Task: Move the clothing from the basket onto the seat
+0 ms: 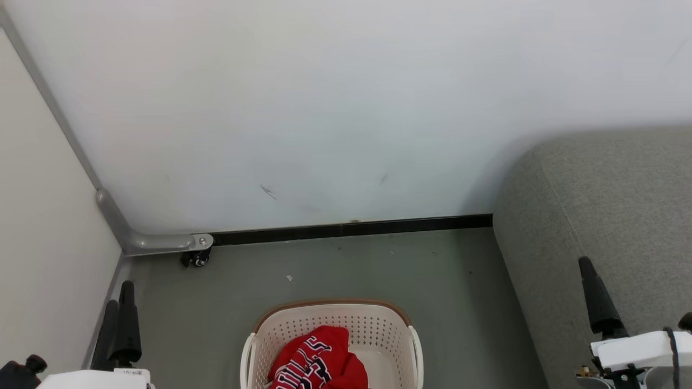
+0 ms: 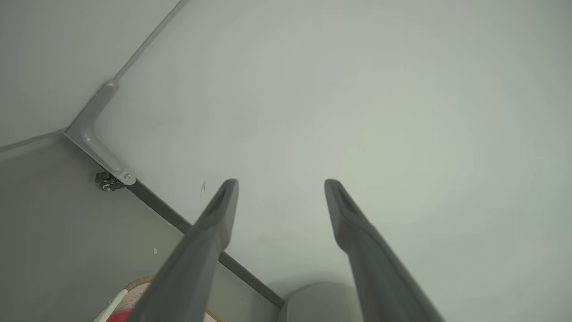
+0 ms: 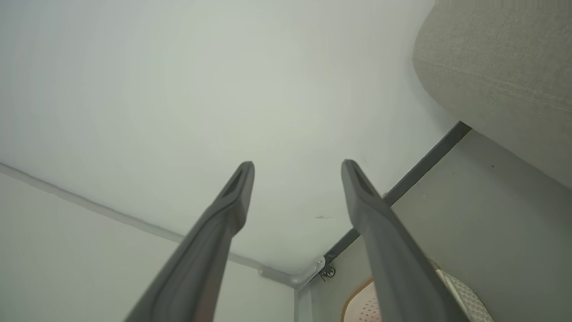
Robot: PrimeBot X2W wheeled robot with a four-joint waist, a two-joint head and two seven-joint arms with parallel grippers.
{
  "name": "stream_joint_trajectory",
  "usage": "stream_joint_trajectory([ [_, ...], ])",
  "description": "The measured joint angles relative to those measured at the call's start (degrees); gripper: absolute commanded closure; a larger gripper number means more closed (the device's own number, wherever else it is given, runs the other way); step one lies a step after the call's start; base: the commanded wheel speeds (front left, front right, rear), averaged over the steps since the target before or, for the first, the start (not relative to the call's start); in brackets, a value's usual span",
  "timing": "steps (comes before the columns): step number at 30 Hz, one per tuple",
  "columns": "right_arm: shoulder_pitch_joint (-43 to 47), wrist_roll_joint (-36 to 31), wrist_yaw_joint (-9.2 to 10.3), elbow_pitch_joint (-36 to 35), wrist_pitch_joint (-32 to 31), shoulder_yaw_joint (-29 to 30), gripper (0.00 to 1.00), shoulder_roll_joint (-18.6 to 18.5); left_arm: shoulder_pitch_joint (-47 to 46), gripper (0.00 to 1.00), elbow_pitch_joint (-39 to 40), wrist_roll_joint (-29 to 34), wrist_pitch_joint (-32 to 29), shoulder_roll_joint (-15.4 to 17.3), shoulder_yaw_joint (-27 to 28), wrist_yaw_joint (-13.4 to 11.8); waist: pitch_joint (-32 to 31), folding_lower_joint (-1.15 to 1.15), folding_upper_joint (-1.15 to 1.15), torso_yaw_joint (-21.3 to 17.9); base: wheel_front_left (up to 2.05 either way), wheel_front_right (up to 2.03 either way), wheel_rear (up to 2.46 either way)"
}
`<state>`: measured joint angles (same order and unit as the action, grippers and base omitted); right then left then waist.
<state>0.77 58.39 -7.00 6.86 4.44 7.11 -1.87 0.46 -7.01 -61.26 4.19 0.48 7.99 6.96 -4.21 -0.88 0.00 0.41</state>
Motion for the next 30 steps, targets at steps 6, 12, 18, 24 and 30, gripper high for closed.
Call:
stream_joint_trajectory([
  [6, 0.17, -7.45, -0.01, -2.02, 1.16, -1.78, 0.00, -0.09, 0.63, 0.00, 2.45, 6.10, 1.12, 0.12, -0.29, -0.26, -0.15, 0.30, 0.00, 0.06, 0.00, 0.00, 0.00],
  [12, 0.24, -14.65, -0.03, -3.42, 2.33, -2.76, 0.00, -0.11, 1.19, 0.00, 6.55, 14.78, 2.50, 0.31, -1.15, -2.31, -0.16, 0.59, 0.00, 0.05, 0.00, 0.00, 0.00],
  [18, 0.53, -21.61, -0.04, -4.19, 3.36, -4.03, 0.00, -0.13, 1.60, 0.00, 9.18, 22.82, 3.55, 0.57, -4.77, -3.60, -0.19, 0.75, 0.00, 0.02, 0.00, 0.00, 0.00],
  [24, 2.57, -27.38, -0.04, -3.15, 4.58, -5.14, 0.00, -0.16, 3.10, 0.00, 10.26, 30.74, 4.91, 1.11, -8.39, -6.32, -0.36, 0.81, 0.00, 0.01, 0.00, 0.00, 0.00],
  [30, 2.52, -33.78, -0.04, -3.07, 5.76, -6.34, 0.00, -0.19, 4.88, 0.00, 9.99, 37.86, 6.11, 1.32, -11.99, -9.48, -0.75, 0.82, 0.00, -0.10, 0.00, 0.00, 0.00],
])
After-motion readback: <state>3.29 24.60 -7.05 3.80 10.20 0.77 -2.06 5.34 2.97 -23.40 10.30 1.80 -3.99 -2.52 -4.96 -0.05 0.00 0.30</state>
